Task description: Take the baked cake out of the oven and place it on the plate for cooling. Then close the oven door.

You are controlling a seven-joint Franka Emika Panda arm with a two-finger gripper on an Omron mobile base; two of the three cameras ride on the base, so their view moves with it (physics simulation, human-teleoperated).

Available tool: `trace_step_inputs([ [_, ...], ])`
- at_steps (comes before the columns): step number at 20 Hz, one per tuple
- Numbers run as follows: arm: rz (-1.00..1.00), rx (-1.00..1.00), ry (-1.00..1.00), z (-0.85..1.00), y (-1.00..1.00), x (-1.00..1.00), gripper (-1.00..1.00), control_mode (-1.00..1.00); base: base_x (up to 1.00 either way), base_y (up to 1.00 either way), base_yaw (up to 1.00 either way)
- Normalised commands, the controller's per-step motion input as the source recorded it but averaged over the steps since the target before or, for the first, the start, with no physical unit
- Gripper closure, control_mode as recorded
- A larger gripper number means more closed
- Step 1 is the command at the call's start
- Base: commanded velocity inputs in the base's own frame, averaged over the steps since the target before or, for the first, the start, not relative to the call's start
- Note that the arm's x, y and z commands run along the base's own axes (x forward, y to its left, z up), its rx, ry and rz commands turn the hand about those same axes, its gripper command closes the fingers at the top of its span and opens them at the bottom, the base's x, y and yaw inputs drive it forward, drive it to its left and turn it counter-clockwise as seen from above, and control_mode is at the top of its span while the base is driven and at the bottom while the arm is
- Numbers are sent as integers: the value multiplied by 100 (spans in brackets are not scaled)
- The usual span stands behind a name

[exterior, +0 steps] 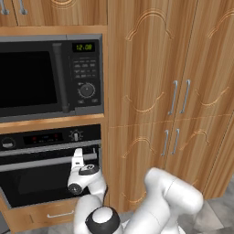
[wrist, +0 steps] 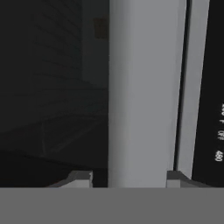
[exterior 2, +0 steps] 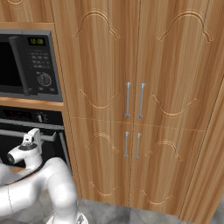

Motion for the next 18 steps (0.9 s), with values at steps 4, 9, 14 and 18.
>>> trace_step_inputs([
  [4, 0, -8, 22, -25, 16, -46, 100, -100, 0, 0, 0],
  [9, 0, -9, 48, -22, 9, -38, 100, -100, 0, 0, 0],
  [14, 0, -5, 34, -26, 5, -50, 100, -100, 0, 0, 0],
  [18, 0, -5, 18, -33, 13, -60, 100, -100, 0, 0, 0],
])
